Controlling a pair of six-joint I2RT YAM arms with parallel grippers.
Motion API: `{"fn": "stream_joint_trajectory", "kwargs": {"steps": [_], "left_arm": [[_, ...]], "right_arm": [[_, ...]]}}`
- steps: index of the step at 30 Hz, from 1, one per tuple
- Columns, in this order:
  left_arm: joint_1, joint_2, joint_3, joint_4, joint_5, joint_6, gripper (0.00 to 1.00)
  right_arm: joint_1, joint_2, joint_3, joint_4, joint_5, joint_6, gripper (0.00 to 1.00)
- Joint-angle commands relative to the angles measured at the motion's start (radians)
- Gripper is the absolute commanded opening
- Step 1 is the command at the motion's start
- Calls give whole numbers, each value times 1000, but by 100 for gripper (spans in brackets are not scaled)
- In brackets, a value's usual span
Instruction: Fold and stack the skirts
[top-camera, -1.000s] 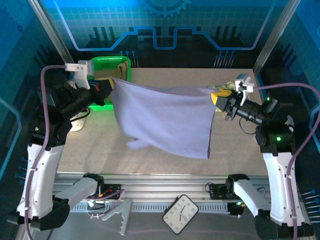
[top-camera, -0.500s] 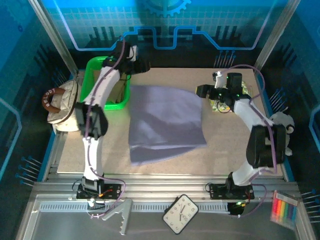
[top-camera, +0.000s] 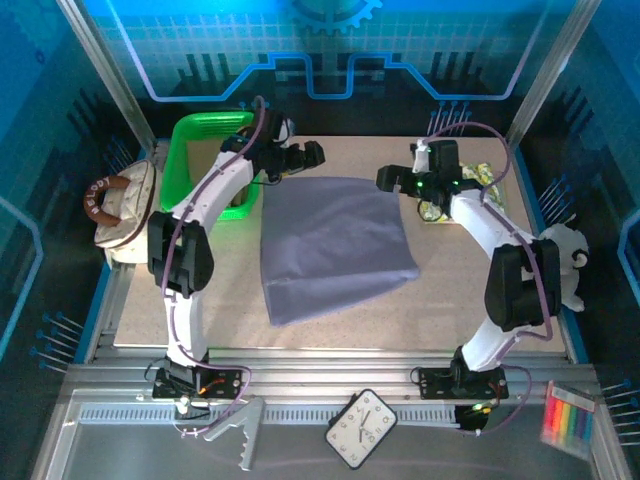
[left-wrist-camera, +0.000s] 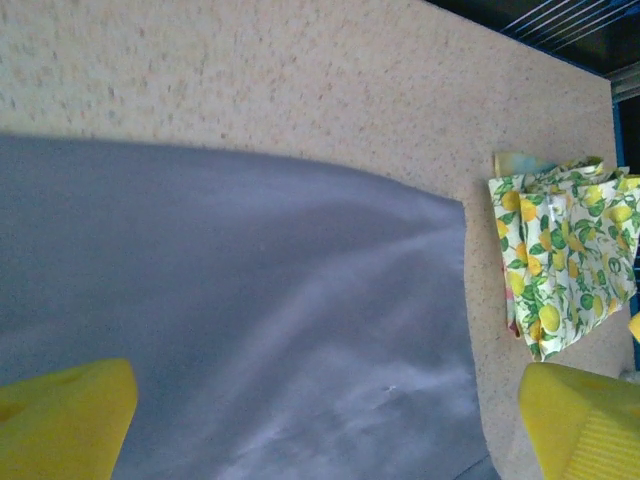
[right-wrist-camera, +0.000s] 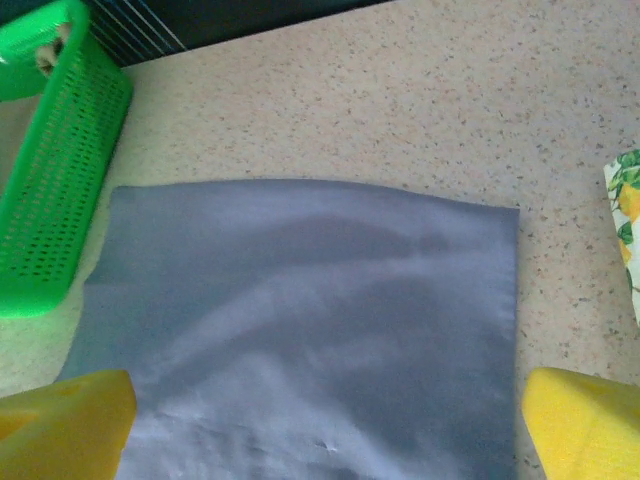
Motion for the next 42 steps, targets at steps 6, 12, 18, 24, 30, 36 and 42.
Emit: {"fn": "stream_joint_trajectory", "kwargs": {"steps": [6,12,18,24,30,36,42], "left_arm": [[7,177,30,66,99,-198,99],[10,340,163,60,72,-244,99],[10,529,291,53,34,-258,99],[7,767,710,-43,80,-175,99],[7,545,613,20,177,-147,99],[-11,109,76,152,230,-203,99],[-52,-226,-441,285,195,-359,99]], "right_arm": [[76,307,280,-152,-53,155,100],[113,356,317,-141,41,266,100],[109,280,174,-98,24,268,100],[107,52,-17,-103,81,270,100],[110,-140,-191,-161,153,294,100],[77,-248,-305,-212,160,347,100],[67,-243,-333,-212,71,358,100]]}}
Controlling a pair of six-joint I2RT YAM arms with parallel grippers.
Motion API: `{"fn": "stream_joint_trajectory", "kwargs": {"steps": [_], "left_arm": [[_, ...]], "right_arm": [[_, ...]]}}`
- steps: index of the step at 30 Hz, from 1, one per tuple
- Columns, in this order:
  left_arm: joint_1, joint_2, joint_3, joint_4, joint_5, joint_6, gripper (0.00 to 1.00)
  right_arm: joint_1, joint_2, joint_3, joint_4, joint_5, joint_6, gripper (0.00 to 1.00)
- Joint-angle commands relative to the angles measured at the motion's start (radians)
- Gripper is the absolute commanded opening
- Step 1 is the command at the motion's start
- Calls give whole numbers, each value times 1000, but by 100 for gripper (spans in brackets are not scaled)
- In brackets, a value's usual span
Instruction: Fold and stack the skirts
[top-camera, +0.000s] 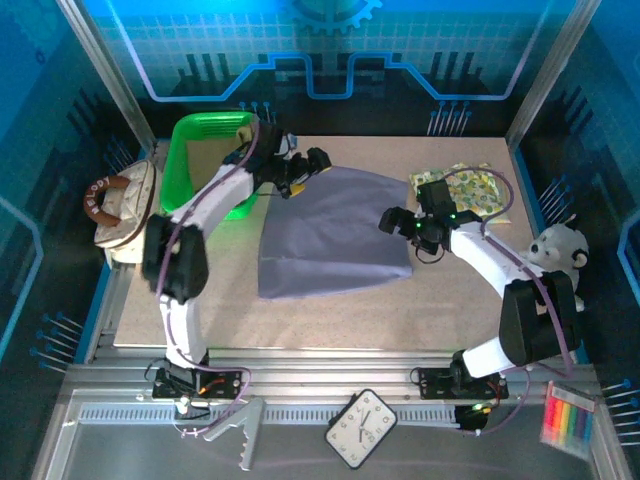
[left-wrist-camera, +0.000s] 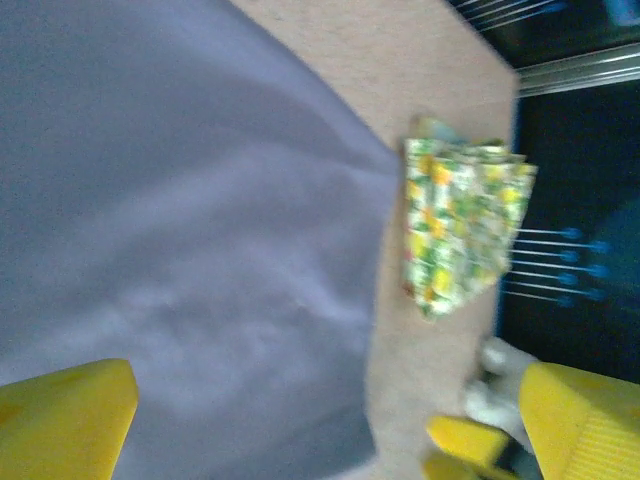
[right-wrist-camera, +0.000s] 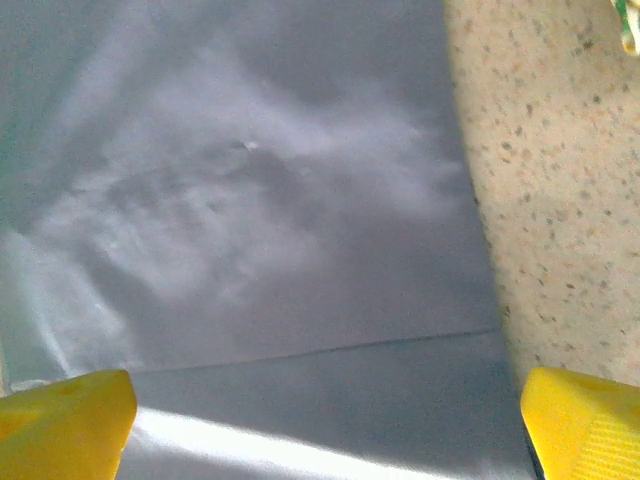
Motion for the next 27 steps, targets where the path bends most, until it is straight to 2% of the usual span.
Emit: {"fn": "stream_joint_trajectory", "kwargs": {"steps": [1,6,14,16,19,22,25,27], "left_arm": [[-32,-108,-222,85,13,-120,99],[-66,-258,-518,166,23,-293,99],[-78,-350,-740,175,-31,-379,99],[-77,-336,-757,188,-15,-381,99],[-77,-307,-772,185,-4,-372,99],[-68,-284,-804,122,-35,-341,99],[-4,-293,-882,69,-31,-305,99],[50,-322,-909,21,-38,-226,99]], "right_arm": [[-8,4,-8,-9,-67,21,100],[-6,61,11,37,-112,24,99],[0,248,164,95,-117,38,99],[3,320,228,83,-81,51,100],[9,427,311,96,-91,67,100],[10,504,356,85,-65,110,100],[-3,561,363,92,-46,141,100],[-15,600,378,92,-63,150,100]]}}
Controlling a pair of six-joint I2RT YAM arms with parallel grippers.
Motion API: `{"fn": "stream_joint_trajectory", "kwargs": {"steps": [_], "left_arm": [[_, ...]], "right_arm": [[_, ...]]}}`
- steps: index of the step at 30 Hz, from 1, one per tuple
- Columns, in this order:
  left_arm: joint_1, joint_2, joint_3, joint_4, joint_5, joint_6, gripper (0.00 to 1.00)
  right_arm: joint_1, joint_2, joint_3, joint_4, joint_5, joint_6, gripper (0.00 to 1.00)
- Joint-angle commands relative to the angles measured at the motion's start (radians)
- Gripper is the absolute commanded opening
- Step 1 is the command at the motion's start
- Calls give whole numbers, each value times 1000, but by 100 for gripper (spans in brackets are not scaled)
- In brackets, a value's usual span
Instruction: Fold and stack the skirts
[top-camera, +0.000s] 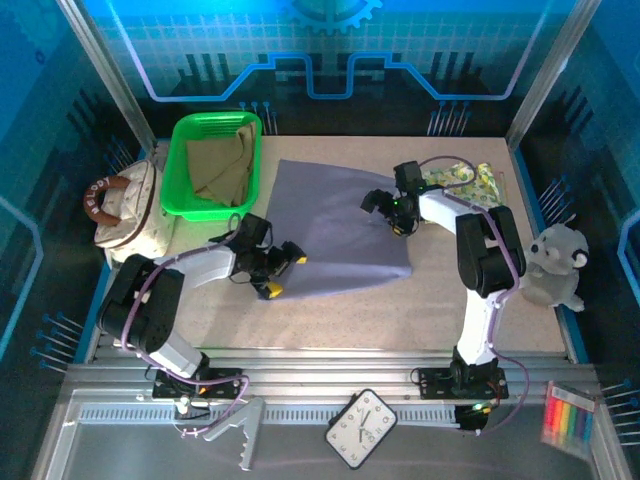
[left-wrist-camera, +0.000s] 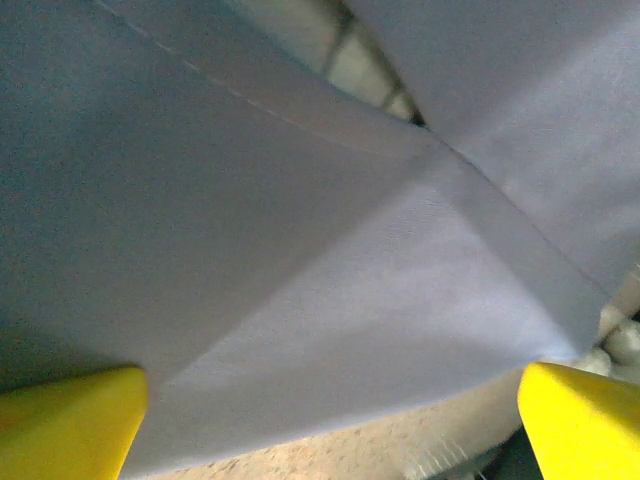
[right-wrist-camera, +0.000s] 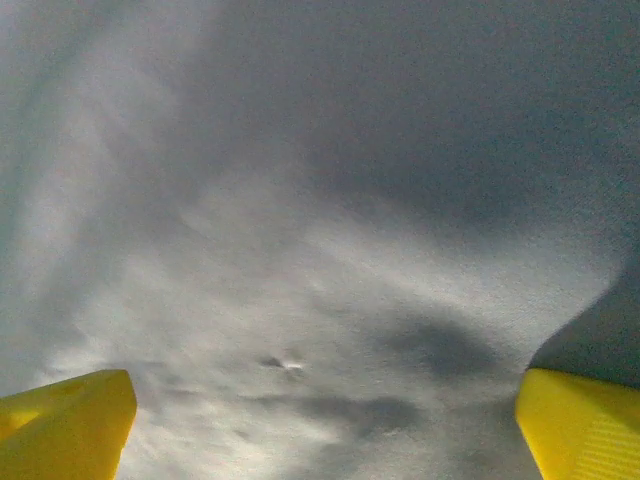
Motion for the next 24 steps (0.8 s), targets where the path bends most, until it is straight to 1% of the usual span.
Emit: {"fn": "stream_joint_trajectory", "kwargs": {"steps": [1,3,5,7,10,12,17,20,22,24], "left_arm": [[76,-12,-47,-184,-77,154,99],[97,-9,-9,-276,-109,266,99],[99,-14,8,-279,-80,313,99],[92,-26,32,-264,-31,329,99],[67,-53,99,-288,6,330,99],[40,-69,147,-297,16,316,99],[-31,-57,211,-272,23,228,99],[-58,-50,192,-231,-31,180,99],[-55,-45,163,-218,-74,141,99],[-52,-44,138,-203,-110,117,99]], "right_arm": [[-17,89,23,-19,8,46,100],[-20,104,40,-24,14,45,100],[-22,102,50,-29,17,42,100],[-20,78,52,-28,9,29,100],[-14,15,46,-49,-42,14,100],[-2,-49,23,-80,-66,-2,100],[36,-234,-115,-204,-14,-41,100],[41,-349,-235,-252,-5,-34,100],[44,-424,-307,-255,-31,-38,100],[46,-471,-359,-221,-109,-48,100]]}}
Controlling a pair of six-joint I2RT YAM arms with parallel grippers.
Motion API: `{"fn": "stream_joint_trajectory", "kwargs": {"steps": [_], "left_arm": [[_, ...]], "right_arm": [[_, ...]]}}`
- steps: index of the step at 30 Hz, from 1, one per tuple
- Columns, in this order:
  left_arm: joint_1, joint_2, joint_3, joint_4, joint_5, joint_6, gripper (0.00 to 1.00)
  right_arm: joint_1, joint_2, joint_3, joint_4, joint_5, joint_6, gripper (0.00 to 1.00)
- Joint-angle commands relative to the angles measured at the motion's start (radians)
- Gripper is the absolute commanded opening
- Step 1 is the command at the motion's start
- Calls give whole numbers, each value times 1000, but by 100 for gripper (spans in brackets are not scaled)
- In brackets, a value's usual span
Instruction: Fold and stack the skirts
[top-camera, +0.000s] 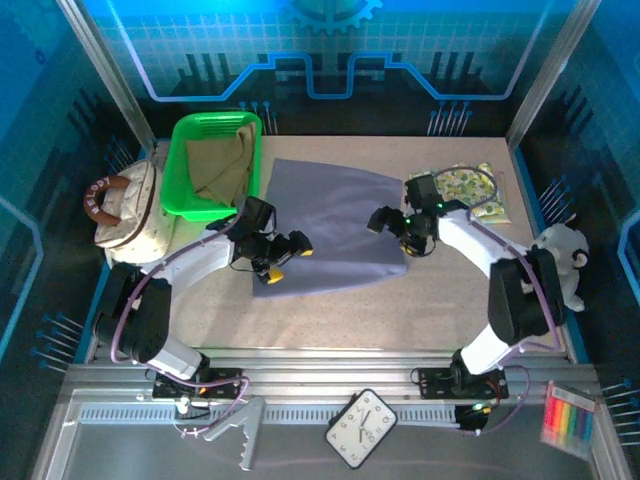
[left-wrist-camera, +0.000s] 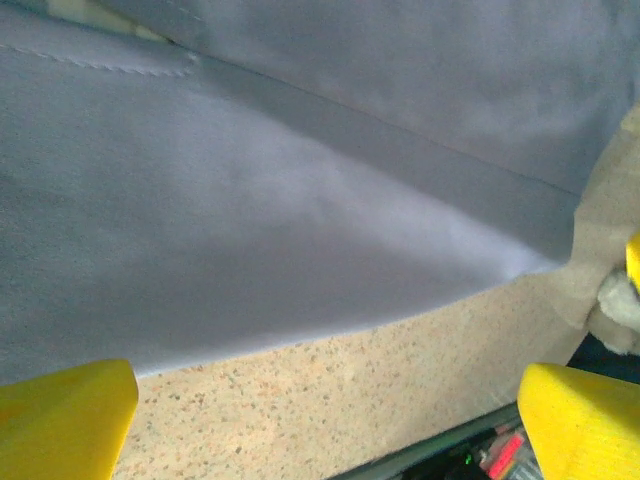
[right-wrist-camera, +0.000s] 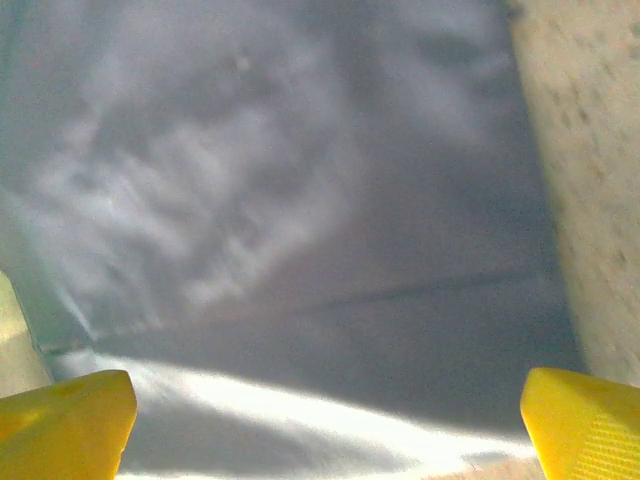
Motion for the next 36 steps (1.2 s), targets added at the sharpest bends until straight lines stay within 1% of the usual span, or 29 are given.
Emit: {"fn": "stream_joint_trajectory", "kwargs": {"steps": [1,4,9,13,15,17,19,21,23,26,32,36], "left_arm": [[5,0,-50,16,-78,-73,99],[6,5,-72,38,-99,-73,99],[6,24,-82,40,-142,-35,99],[8,40,-109,60,-166,-29,99],[17,52,-125,64,-168,-28,99],[37,59,-142,61,-158,-18,99],[45,59,-164,73,-159,1,99],[45,74,-193,127,-121,18,99],[46,97,-176,110,-115,53,99],[47,109,-146,59,-142,103,99],[68,72,-184,69,-155,117,99],[66,58,-201,111,-104,120,99]], "right_arm": [[13,-61,-84,-13,-116,-22,100],[31,-67,-110,27,-167,0,100],[67,2,-121,81,-142,7,100],[81,58,-110,116,-41,24,100],[86,88,-106,72,32,31,100],[85,111,-120,31,80,38,100],[84,125,-138,7,93,35,100],[86,131,-154,-14,89,26,100],[85,128,-158,-27,79,17,100],[86,115,-156,-54,99,-2,100],[89,36,-109,-98,134,-41,100],[89,-16,-68,-170,193,-47,100]]}}
